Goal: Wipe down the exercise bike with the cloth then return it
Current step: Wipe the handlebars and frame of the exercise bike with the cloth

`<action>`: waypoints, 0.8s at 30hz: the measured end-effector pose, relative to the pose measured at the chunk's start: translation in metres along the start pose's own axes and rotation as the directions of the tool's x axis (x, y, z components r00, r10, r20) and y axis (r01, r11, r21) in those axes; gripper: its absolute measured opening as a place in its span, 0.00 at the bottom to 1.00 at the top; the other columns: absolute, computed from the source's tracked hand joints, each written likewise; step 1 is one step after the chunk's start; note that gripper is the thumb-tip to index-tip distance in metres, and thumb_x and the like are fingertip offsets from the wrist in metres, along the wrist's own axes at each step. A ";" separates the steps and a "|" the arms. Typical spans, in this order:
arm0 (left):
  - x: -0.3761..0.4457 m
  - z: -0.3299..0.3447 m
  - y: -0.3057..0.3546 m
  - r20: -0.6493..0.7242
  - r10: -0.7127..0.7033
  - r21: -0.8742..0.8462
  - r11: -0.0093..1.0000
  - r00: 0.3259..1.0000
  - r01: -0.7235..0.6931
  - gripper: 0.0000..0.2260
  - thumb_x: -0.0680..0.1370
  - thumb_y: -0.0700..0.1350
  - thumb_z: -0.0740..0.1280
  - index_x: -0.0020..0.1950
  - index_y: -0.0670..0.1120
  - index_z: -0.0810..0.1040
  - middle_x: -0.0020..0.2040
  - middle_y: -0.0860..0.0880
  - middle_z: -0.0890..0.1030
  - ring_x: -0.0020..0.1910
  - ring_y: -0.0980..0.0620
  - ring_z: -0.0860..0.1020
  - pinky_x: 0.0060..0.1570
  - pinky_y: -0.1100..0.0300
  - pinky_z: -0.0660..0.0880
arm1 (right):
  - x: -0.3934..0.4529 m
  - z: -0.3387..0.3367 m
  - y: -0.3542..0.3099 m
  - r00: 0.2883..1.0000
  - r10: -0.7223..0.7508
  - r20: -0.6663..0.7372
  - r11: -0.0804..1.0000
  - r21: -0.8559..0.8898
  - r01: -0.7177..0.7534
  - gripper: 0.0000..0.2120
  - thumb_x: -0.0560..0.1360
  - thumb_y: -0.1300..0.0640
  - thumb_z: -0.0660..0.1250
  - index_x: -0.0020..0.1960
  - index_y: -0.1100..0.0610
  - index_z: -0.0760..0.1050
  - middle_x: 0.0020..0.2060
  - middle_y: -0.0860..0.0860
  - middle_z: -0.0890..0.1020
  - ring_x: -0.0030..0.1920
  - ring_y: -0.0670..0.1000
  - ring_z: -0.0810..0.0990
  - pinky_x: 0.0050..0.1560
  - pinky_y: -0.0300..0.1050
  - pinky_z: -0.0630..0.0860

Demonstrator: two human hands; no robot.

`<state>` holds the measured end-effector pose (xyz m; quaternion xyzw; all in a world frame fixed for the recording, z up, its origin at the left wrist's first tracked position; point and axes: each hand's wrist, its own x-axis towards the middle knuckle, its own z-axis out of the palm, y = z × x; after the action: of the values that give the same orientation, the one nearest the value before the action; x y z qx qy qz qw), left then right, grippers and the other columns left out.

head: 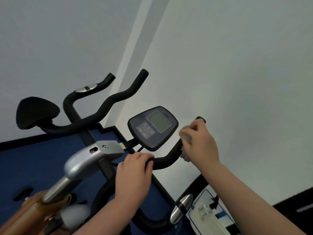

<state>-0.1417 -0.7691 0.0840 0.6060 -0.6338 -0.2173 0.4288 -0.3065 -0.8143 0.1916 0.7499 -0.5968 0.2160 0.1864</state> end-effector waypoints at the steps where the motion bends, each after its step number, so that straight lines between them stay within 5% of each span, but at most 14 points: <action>1: 0.000 0.000 0.000 0.002 -0.001 -0.005 1.000 1.000 0.001 0.09 0.79 0.52 0.60 0.57 0.59 0.77 0.53 0.62 0.77 0.55 0.59 0.72 0.49 0.62 0.62 | 0.006 -0.004 0.002 1.000 0.011 -0.017 0.999 0.047 -0.010 0.03 0.74 0.56 0.70 0.45 0.53 0.82 0.46 0.46 0.71 0.35 0.51 0.76 0.34 0.40 0.71; 5: 0.000 0.001 0.001 0.012 -0.014 0.012 1.000 1.000 0.014 0.10 0.79 0.52 0.59 0.58 0.60 0.76 0.54 0.62 0.76 0.56 0.58 0.71 0.50 0.61 0.63 | 0.025 -0.007 0.001 0.988 0.007 -0.153 0.998 -0.065 -0.017 0.03 0.73 0.56 0.71 0.45 0.56 0.81 0.43 0.51 0.74 0.33 0.53 0.73 0.33 0.40 0.68; 9: 0.001 0.001 0.001 0.013 -0.009 0.009 1.000 1.000 0.009 0.10 0.79 0.51 0.59 0.58 0.59 0.76 0.54 0.61 0.77 0.55 0.58 0.72 0.49 0.62 0.63 | 0.013 0.011 -0.005 1.000 0.024 0.010 0.978 -0.209 -0.021 0.05 0.73 0.65 0.66 0.49 0.60 0.76 0.47 0.55 0.73 0.42 0.57 0.74 0.35 0.43 0.68; 16: -0.001 -0.005 -0.002 0.025 0.007 -0.085 0.996 1.000 -0.005 0.11 0.79 0.47 0.62 0.58 0.56 0.78 0.54 0.58 0.80 0.55 0.54 0.75 0.54 0.56 0.70 | -0.006 0.013 -0.010 0.974 0.114 0.193 0.987 0.086 -0.133 0.05 0.75 0.51 0.68 0.46 0.49 0.82 0.43 0.45 0.72 0.37 0.49 0.77 0.33 0.40 0.70; 19: -0.001 -0.006 0.000 0.010 0.011 -0.088 0.996 1.000 -0.010 0.11 0.78 0.46 0.62 0.58 0.55 0.79 0.54 0.58 0.80 0.55 0.55 0.75 0.55 0.56 0.71 | 0.009 0.003 -0.010 0.999 0.035 -0.017 0.999 -0.003 -0.036 0.03 0.71 0.55 0.71 0.42 0.48 0.80 0.42 0.45 0.76 0.38 0.49 0.76 0.34 0.42 0.71; 22: -0.002 -0.006 0.000 -0.004 0.014 -0.101 0.995 1.000 -0.014 0.11 0.78 0.46 0.63 0.57 0.55 0.79 0.53 0.57 0.81 0.54 0.55 0.76 0.55 0.55 0.72 | -0.008 0.018 -0.011 0.999 -0.038 -0.014 0.986 -0.164 0.035 0.07 0.68 0.64 0.72 0.43 0.55 0.80 0.44 0.49 0.78 0.43 0.53 0.76 0.31 0.41 0.67; 24: -0.001 -0.006 0.000 -0.010 0.021 -0.095 0.995 1.000 -0.022 0.10 0.78 0.45 0.64 0.57 0.55 0.79 0.53 0.57 0.81 0.53 0.54 0.76 0.53 0.55 0.72 | -0.029 0.032 -0.014 0.989 0.147 -0.017 0.988 0.056 -0.146 0.03 0.74 0.59 0.68 0.45 0.53 0.80 0.46 0.47 0.77 0.41 0.50 0.77 0.31 0.42 0.71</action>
<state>-0.1370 -0.7665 0.0864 0.5792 -0.6271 -0.2398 0.4624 -0.2948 -0.8045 0.1489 0.7066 -0.6421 0.2533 0.1559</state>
